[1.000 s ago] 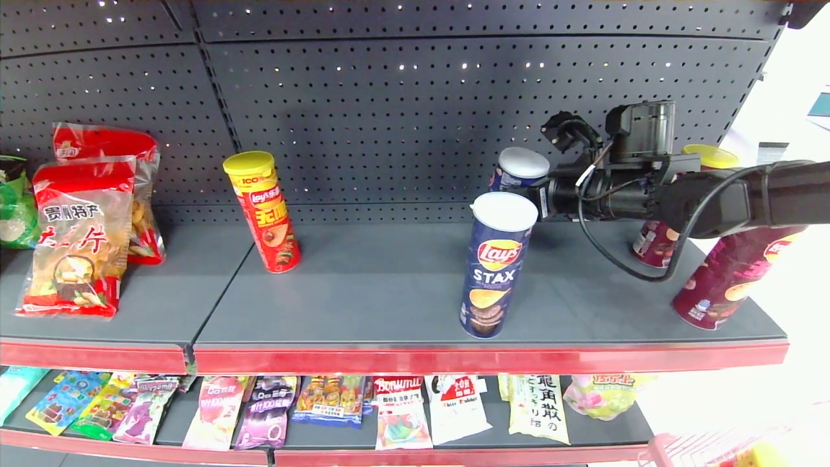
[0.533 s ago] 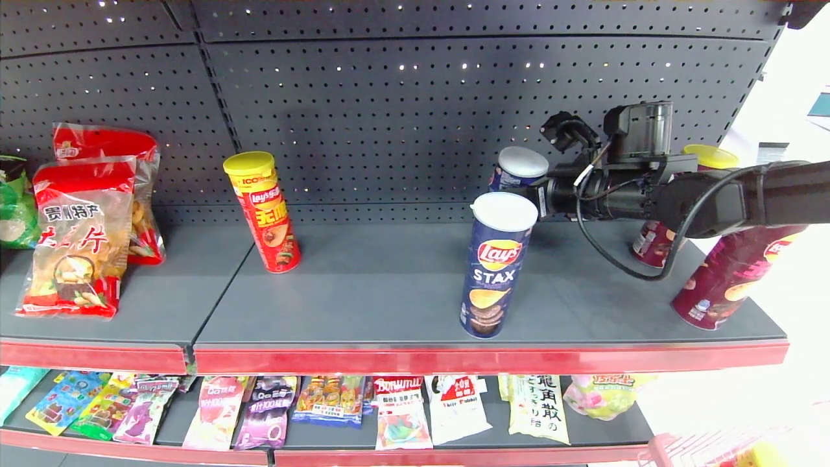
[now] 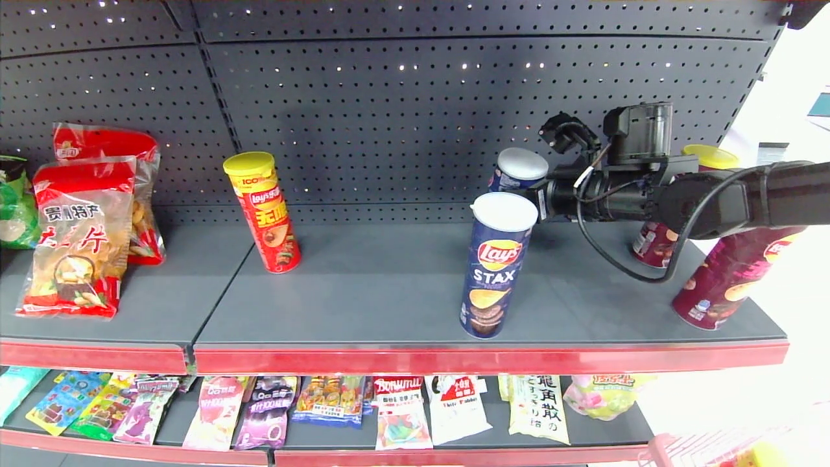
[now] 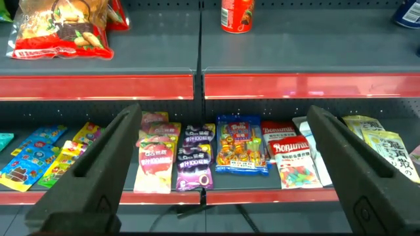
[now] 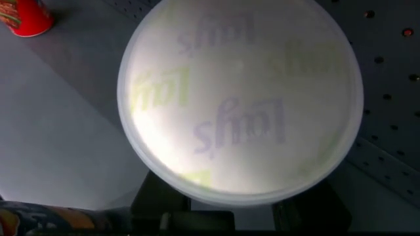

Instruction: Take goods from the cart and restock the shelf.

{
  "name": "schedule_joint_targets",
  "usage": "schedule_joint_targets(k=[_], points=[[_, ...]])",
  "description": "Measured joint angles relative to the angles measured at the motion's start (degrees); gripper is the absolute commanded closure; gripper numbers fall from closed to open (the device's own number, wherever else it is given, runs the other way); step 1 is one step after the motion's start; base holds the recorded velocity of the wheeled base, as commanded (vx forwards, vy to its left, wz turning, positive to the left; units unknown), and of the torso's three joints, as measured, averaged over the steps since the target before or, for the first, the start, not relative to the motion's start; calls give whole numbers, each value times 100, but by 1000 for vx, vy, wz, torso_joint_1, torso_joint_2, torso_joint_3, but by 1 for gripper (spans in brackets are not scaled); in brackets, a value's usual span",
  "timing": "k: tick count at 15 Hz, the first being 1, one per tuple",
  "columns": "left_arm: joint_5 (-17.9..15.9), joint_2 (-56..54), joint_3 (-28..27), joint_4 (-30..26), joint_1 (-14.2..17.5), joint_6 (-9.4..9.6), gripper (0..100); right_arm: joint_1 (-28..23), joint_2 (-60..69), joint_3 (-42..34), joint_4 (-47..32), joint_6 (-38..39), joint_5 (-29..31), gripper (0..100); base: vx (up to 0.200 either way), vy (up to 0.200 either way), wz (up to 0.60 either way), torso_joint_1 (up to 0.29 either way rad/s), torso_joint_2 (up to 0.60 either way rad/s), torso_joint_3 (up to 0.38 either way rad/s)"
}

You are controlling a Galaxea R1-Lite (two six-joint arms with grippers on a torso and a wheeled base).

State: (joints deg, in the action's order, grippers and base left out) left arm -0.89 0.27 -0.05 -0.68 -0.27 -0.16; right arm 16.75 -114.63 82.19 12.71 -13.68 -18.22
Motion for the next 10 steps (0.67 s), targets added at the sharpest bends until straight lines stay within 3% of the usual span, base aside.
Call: schedule_joint_targets(k=[6,7,10], points=[[0,0,0,-2,0,0,0,146,38,-171,15,-57,16,100,0,0,0,0,0,0],[0,0,2,0,0,2,0,163,38,-179,12,-57,16,0,0,0,0,0,0,0],[0,0,5,0,0,0,0,174,16,-190,-90,-46,20,0,0,0,0,0,0,0]])
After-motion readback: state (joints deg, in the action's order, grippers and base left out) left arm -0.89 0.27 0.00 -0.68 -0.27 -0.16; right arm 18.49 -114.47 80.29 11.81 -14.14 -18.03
